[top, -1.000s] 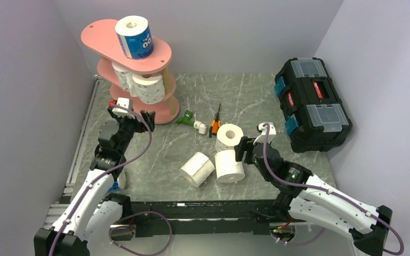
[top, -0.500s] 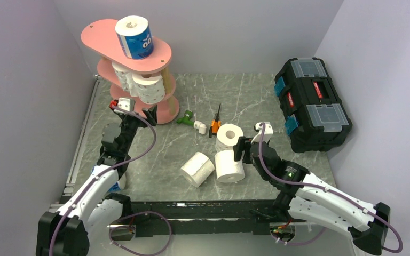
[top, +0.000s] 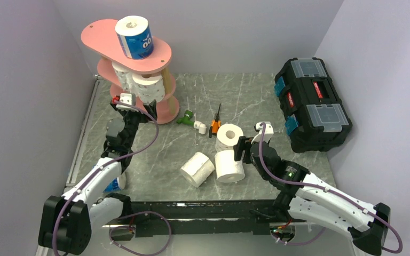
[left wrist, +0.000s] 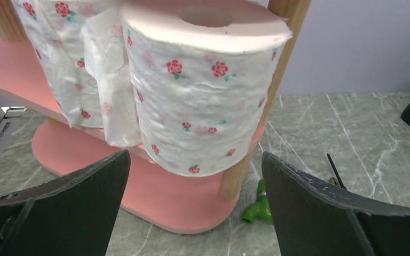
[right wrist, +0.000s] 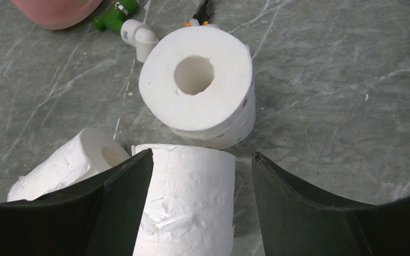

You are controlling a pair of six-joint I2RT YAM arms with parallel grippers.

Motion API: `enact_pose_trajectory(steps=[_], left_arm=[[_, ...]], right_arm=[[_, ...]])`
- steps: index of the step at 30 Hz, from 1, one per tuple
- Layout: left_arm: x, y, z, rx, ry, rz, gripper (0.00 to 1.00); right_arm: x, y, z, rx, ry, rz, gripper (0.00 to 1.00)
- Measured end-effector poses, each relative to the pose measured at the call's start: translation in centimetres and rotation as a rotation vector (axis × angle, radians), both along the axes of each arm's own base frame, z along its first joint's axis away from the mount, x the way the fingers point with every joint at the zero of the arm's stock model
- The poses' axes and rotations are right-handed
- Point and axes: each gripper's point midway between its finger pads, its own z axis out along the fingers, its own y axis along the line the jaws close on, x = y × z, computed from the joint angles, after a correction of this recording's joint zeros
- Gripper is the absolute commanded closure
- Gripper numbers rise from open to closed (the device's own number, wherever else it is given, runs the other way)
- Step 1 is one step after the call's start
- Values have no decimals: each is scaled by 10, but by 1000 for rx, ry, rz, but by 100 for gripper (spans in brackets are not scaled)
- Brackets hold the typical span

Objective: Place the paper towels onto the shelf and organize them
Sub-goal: Adjust the paper towel on the shelf.

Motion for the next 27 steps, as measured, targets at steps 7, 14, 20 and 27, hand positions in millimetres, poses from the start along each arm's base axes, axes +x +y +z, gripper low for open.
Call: enact_pose_trajectory(steps=[7,14,20,27], left_arm=[[12,4,-1,-2,-1,37,1],[22,10,-7,-4,13,85,1],[27,15,-4,-11,2,117,1],[33,16,-4,-15,-1,134,1]], right_arm=[[0,0,0,-1,1,-1,30],[0,0,0,-2,1,-1,30],[1,-1,0,-3,0,-5,30],[1,-1,0,-3,0,-7,30]])
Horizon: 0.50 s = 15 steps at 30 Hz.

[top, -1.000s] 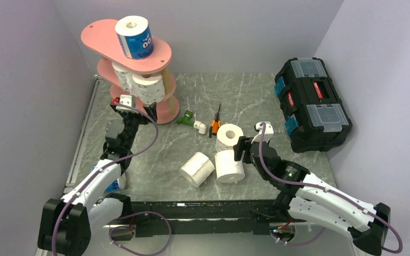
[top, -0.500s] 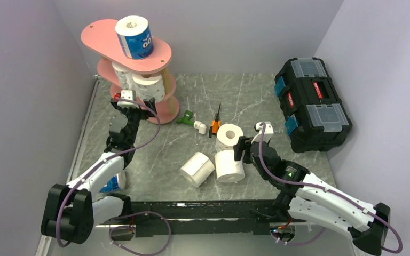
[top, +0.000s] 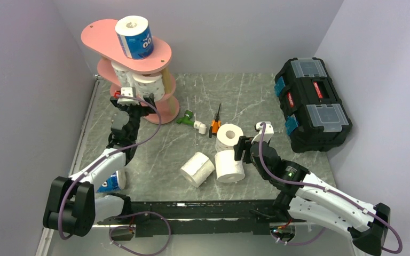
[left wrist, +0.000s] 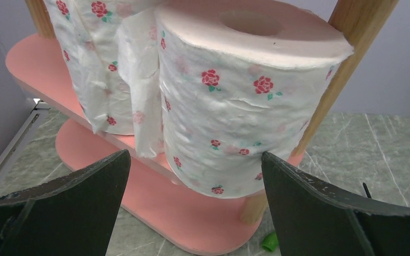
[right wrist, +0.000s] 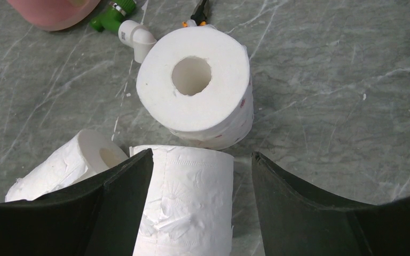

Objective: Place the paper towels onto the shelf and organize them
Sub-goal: Adjust the paper towel on the shelf.

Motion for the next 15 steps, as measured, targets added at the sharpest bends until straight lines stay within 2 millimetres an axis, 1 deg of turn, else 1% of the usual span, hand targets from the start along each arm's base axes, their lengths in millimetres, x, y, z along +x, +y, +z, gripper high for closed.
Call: enact_pose_trajectory(steps=[15], left_arm=[[12,8,0,-4,-3,60,1]], right_arm=[[1,0,-2,-8,6,-1,30]])
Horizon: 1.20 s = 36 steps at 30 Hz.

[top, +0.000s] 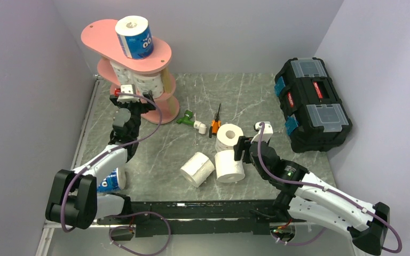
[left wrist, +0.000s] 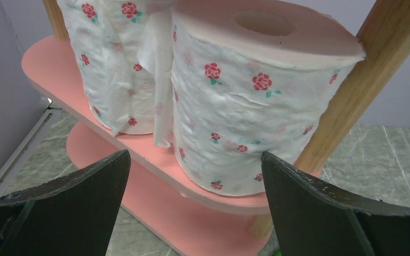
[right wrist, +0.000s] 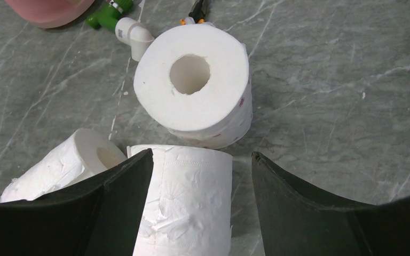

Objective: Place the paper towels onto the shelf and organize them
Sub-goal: Adjust the paper towel on the shelf.

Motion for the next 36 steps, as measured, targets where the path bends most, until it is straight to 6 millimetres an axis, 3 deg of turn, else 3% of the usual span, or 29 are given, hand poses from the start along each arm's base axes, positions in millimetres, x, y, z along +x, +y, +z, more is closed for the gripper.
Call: enact_pose_trajectory(steps=[16,23,26,31,36], left_arm=[[7,27,-3,-21,-4,104,1],[5,26,1,-35,-13,95,1],[-5,25,14,-51,-39,80,1],[-38,24,45,-85,-125,33,1],[-50,7,50,-93,-141,-31,1]], right_arm=[[0,0,-1,-4,3,-2,30],[0,0,-1,-4,3,-2,30],[1,0,-1,-4,3,-3,30],[1,-1,0,-1,1,-3,30],[1,0,-1,-2,2,-2,30]])
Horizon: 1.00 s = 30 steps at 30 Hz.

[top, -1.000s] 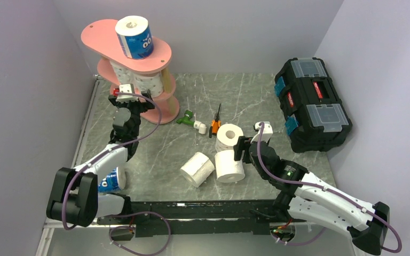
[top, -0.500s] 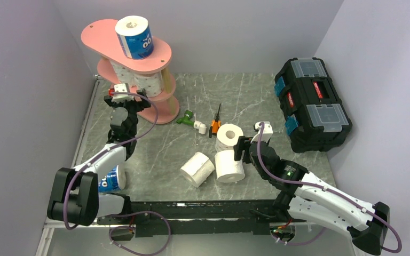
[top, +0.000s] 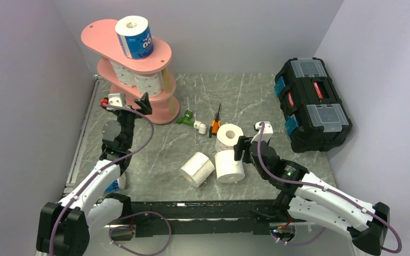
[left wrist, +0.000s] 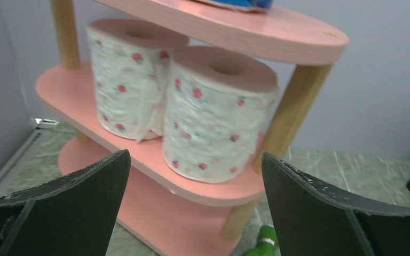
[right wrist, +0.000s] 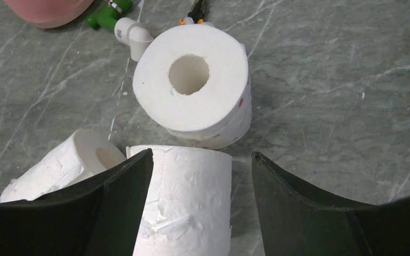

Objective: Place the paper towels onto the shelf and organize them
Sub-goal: Adjust the paper towel on the shelf.

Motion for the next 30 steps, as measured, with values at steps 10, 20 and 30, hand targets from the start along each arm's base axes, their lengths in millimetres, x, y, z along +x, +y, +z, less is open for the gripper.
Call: enact_pose_trajectory(steps=[10,20,30], left_arm=[[21,-39,-42,56,118,-73,1],[43,-43,-40,43,96,-52,1],[63,-48,-39,37,91,-35,1]], right_arm=[[0,-1,1,3,-2,-2,30],[0,-1,3,10,-8,-2,30],[0,-1,3,10,-8,-2,30]])
